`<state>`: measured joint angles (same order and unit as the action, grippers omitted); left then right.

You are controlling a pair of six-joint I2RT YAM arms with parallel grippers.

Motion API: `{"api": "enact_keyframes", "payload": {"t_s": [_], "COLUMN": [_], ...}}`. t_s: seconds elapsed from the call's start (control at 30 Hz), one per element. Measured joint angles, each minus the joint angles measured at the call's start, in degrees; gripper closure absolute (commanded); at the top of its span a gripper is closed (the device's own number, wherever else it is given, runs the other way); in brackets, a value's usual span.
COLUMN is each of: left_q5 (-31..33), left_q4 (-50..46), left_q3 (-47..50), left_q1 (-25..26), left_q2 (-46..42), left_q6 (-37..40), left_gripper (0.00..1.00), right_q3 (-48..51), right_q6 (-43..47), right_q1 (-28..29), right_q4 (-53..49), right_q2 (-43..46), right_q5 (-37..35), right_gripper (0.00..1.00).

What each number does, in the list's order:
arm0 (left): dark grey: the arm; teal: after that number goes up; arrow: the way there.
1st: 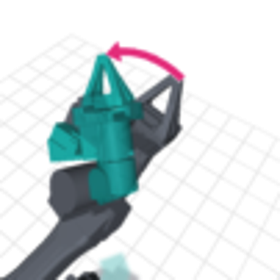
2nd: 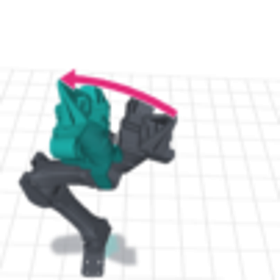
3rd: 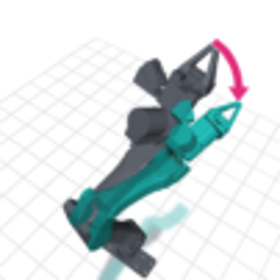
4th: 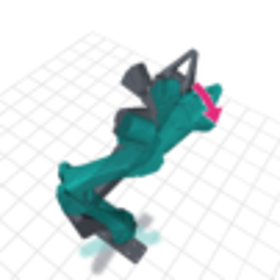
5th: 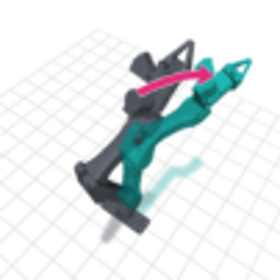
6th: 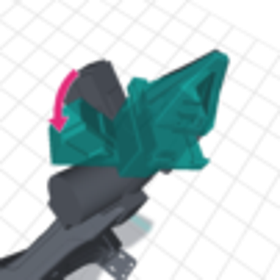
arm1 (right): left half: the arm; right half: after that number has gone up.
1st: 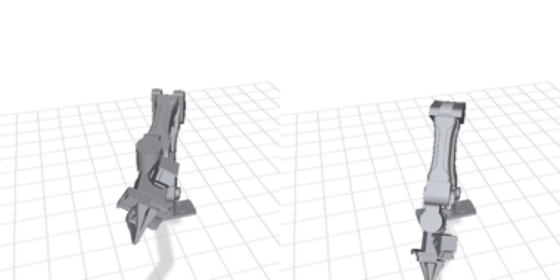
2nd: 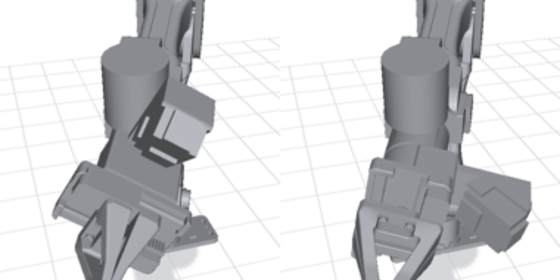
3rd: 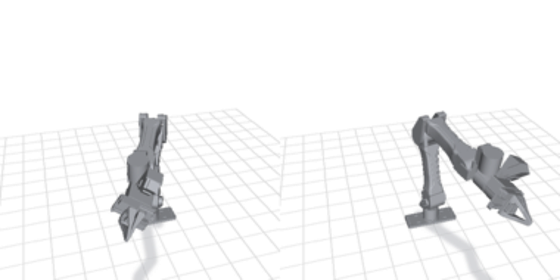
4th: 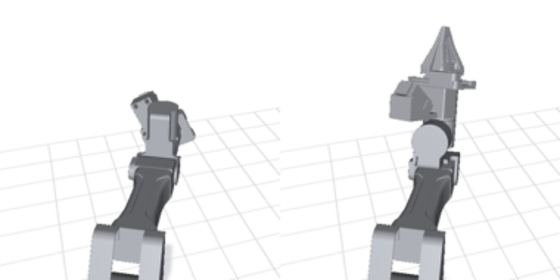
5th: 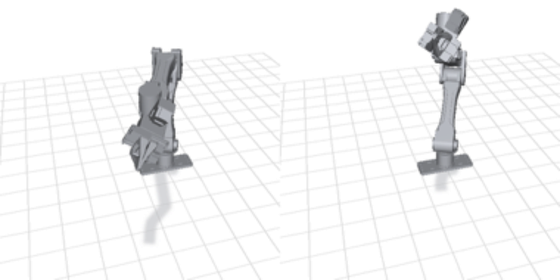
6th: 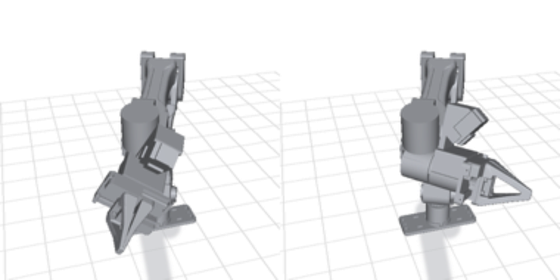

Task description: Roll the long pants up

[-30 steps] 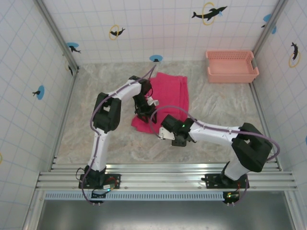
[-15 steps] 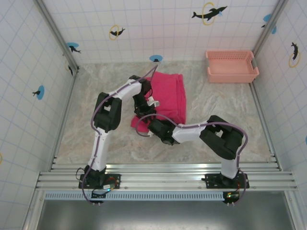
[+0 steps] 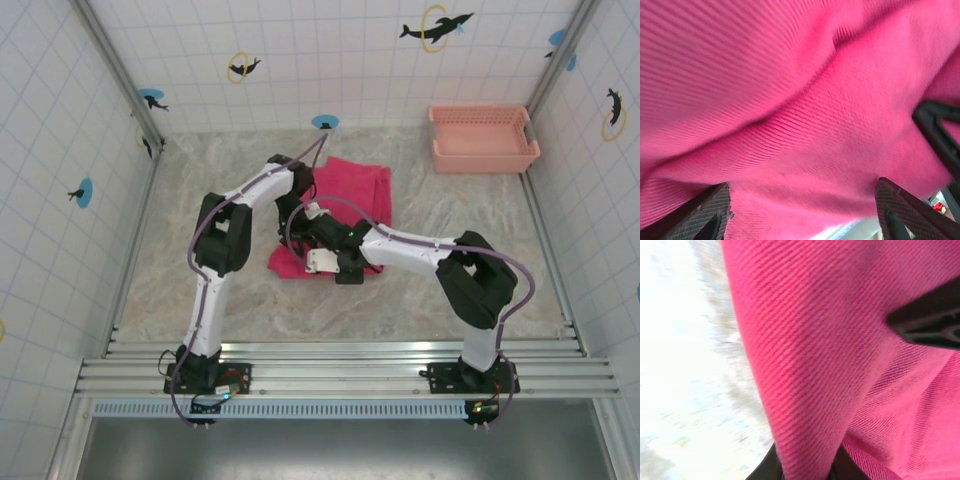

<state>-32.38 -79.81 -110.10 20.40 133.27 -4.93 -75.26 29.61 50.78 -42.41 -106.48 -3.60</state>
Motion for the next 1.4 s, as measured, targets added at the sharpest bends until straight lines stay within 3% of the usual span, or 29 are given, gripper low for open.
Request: {"api": "enact_keyframes", "payload": {"t_s": [0.17, 0.37, 0.57, 0.93, 1.2, 1.4], "left_q5": [2.19, 7.50, 10.51, 9.42, 7.21, 7.56], "left_q4": [1.53, 2.10, 1.77, 2.40, 6.99, 9.05], "left_q3": [-1.36, -3.76, -3.96, 0.46, 7.58, 6.58], "left_q1": [-2.45, -4.35, -4.17, -0.26, 3.28, 3.23], "left_q2": [-3.85, -10.14, -14.23, -16.41, -16.31, -9.68], "left_q6": [-2.27, -4.11, -4.74, -6.12, -8.00, -8.61], "left_gripper": [0.18, 0.17, 0.18, 0.30, 0.31, 0.31], "right_q3": [-8.37, -14.21, -15.41, -19.50, -21.62, -23.39], "right_q6": [-3.19, -5.95, -7.76, -13.33, -16.11, -17.25], "right_q1": [-3.34, -11.65, -19.61, -23.87, -25.05, -25.38], "right_q4": [-14.60, -25.81, -31.10, -33.73, -33.88, -33.92], "right_q2": [-1.90, -8.61, -16.46, -22.12, -25.64, -27.10], "right_q5": [18.73, 40.41, 54.82, 59.56, 59.45, 58.47], "right_gripper": [0.93, 0.94, 0.95, 0.93, 0.92, 0.88]}}
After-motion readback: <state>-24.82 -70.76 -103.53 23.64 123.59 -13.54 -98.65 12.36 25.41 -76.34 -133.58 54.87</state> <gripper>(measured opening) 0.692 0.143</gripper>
